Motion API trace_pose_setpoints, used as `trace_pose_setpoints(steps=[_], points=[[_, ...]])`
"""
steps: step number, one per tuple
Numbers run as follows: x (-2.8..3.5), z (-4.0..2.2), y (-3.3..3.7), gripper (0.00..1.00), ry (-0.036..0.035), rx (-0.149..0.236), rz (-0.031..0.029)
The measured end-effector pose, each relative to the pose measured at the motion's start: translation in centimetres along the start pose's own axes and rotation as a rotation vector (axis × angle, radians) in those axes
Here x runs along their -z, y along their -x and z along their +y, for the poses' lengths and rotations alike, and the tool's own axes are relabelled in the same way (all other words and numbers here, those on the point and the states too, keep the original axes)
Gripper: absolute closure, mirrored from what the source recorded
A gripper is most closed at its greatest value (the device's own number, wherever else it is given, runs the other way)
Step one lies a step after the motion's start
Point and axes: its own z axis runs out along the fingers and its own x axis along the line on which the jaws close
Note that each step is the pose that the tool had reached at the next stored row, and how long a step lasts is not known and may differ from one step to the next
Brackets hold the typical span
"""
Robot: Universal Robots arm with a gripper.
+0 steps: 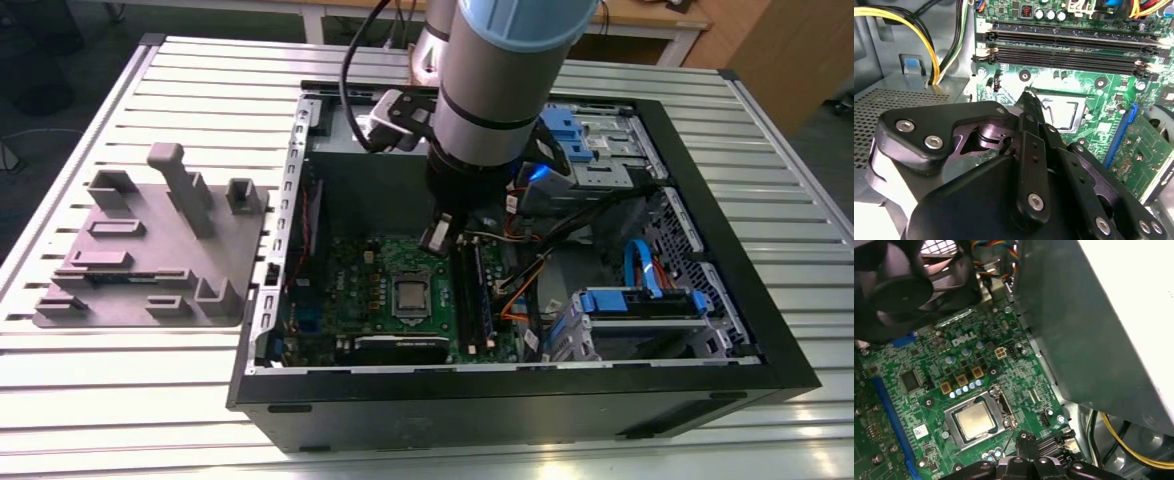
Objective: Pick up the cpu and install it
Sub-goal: 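Install the first cpu locking lever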
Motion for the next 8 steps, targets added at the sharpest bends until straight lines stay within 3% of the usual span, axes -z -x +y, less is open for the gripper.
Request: trace_pose_setpoints(steps=[5,8], points=[[0.02,-0.43,-0.94,0.9,0.0003,0.005,0.0004],[0.01,-0.46,-1.01,0.9,0.0009,0.006,-0.0008]])
